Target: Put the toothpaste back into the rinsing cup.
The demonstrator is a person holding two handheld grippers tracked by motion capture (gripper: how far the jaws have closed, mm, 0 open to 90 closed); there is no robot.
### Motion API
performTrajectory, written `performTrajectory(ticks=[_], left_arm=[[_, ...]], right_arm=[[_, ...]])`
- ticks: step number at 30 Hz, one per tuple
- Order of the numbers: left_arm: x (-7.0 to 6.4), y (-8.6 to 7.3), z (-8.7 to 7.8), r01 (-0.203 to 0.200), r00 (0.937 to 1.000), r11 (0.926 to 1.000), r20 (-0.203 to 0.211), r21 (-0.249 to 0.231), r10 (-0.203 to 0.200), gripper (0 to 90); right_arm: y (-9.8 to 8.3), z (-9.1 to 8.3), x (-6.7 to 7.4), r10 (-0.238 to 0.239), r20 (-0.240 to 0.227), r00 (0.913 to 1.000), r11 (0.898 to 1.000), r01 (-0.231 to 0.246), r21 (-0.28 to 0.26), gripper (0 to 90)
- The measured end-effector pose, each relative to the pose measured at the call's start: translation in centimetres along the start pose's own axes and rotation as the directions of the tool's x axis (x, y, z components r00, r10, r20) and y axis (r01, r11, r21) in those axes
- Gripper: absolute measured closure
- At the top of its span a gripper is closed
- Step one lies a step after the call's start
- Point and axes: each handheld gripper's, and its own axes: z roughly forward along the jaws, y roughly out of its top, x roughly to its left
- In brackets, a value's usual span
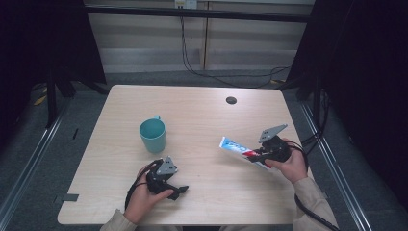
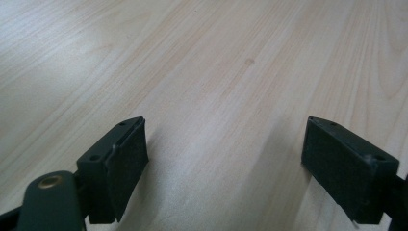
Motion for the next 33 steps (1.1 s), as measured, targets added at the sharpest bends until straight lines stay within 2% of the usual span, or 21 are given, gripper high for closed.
performTrajectory(ticks=[1,2,6,11,15,17,19,20,22,23,27,31,33], left_arm=[[0.0,0.0,0.0,-0.007,1.0000,1.0000,-0.002,0.005,0.007,16.1],[0.0,0.0,0.0,-0.009,1.0000,1.0000,0.003,0.003,0.009,16.3],[0.1,0.0,-0.1,-0.004,0.9999,1.0000,0.017,-0.003,0.004,17.0],[0.4,0.2,-0.2,0.030,0.9988,0.9990,0.040,-0.034,-0.029,16.6],[0.6,0.8,-0.5,0.083,0.9947,0.9922,0.069,-0.093,-0.077,16.3],[0.7,1.2,-0.6,0.099,0.9932,0.9894,0.071,-0.106,-0.092,16.3],[0.8,1.4,-0.5,0.097,0.9931,0.9883,0.078,-0.118,-0.088,16.1],[0.9,1.6,-0.5,0.103,0.9924,0.9861,0.081,-0.130,-0.093,16.1],[1.1,2.3,-0.4,0.136,0.9887,0.9766,0.086,-0.167,-0.123,16.0],[1.1,2.3,-0.4,0.136,0.9887,0.9766,0.086,-0.167,-0.123,16.1],[1.3,3.1,-0.1,0.187,0.9803,0.9636,0.101,-0.191,-0.170,16.1],[1.6,3.7,0.2,0.213,0.9746,0.9555,0.113,-0.204,-0.193,16.7],[1.7,4.3,0.3,0.229,0.9706,0.9482,0.124,-0.220,-0.206,17.8]], right_arm=[[0.1,-0.1,0.1,0.005,0.001,1.0000,1.000,-0.005,-0.003,73.2],[0.2,-0.2,0.3,0.016,-0.010,0.9998,0.999,-0.017,-0.030,73.2],[0.4,-0.2,0.5,0.025,-0.017,0.9995,0.999,-0.026,-0.042,73.2],[1.0,-0.4,0.8,0.044,-0.027,0.9987,0.996,-0.046,-0.082,73.2],[1.6,-0.6,1.2,0.042,-0.031,0.9986,0.994,-0.045,-0.102,73.2],[1.9,-0.6,1.4,0.041,-0.033,0.9986,0.992,-0.045,-0.114,73.3],[2.2,-0.6,1.6,0.040,-0.041,0.9984,0.992,-0.045,-0.121,73.3],[2.2,-0.6,1.6,0.040,-0.041,0.9984,0.992,-0.045,-0.121,73.3],[2.6,-0.5,1.9,0.031,-0.046,0.9984,0.991,-0.037,-0.131,73.2],[2.6,-0.5,1.9,0.031,-0.046,0.9984,0.991,-0.037,-0.131,73.2],[3.0,-0.4,2.1,0.029,-0.053,0.9982,0.989,-0.037,-0.146,73.3],[3.3,-0.4,2.5,0.028,-0.058,0.9979,0.986,-0.037,-0.160,73.2],[3.5,-0.3,2.6,0.031,-0.061,0.9977,0.985,-0.040,-0.169,73.2]])
